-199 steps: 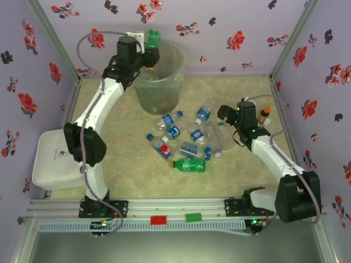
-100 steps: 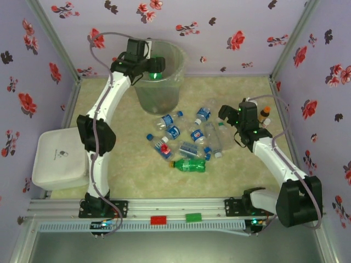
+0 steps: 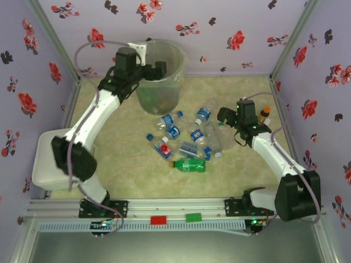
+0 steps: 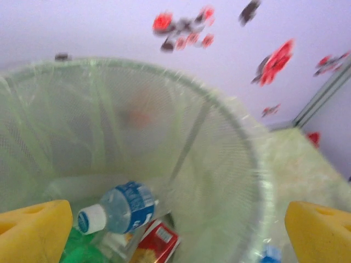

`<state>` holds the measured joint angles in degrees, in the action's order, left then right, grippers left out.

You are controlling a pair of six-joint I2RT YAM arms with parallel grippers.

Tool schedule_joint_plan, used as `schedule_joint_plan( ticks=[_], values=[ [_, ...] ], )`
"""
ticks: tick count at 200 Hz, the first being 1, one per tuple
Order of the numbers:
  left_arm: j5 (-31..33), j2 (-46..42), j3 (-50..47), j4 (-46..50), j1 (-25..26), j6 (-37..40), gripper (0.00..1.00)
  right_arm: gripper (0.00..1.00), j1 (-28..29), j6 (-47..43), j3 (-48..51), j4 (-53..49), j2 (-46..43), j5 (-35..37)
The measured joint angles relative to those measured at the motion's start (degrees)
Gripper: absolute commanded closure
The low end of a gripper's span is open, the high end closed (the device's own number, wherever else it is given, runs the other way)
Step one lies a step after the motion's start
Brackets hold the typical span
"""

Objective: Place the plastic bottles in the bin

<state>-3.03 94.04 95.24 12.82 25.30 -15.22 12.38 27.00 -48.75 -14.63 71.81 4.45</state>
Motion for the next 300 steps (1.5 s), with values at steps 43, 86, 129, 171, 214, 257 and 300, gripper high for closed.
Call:
schedule_joint_plan(
  ticks=[43,86,129,171,214,257,300],
  values=[
    [0.48,-16.26,-25.97,-21.11,0.04,-6.71,0.0,0.0,1.79,-1.73,-1.99,-6.69,5.01,-1.77],
    [2.38,-20.83,-44.7,-32.13,0.04,-15.13,0.0,0.06,5.6,-5.35,-5.97,-13.07,12.04,-0.98],
    [3.19,-20.83,-52.33,-34.21,0.39,-22.23,0.0,0.13,6.38,-9.35,-11.89,-17.27,18.01,2.38],
    [4.09,-19.65,-53.57,-34.51,1.88,-26.12,0.0,0.21,6.38,-11.02,-12.74,-19.43,18.49,5.42],
    [4.13,-18.12,-54.55,-31.52,2.21,-27.78,0.0,0.26,6.25,-11.19,-12.31,-20.11,20.0,6.29],
    [4.5,-18.12,-56.19,-31.12,2.27,-29.35,0.0,0.34,5.92,-11.13,-11.93,-19.45,21.92,6.34],
    [4.52,-18.12,-56.54,-31.39,2.75,-30.36,0.0,0.33,5.22,-11.17,-11.89,-18.21,22.34,6.29]
  ],
)
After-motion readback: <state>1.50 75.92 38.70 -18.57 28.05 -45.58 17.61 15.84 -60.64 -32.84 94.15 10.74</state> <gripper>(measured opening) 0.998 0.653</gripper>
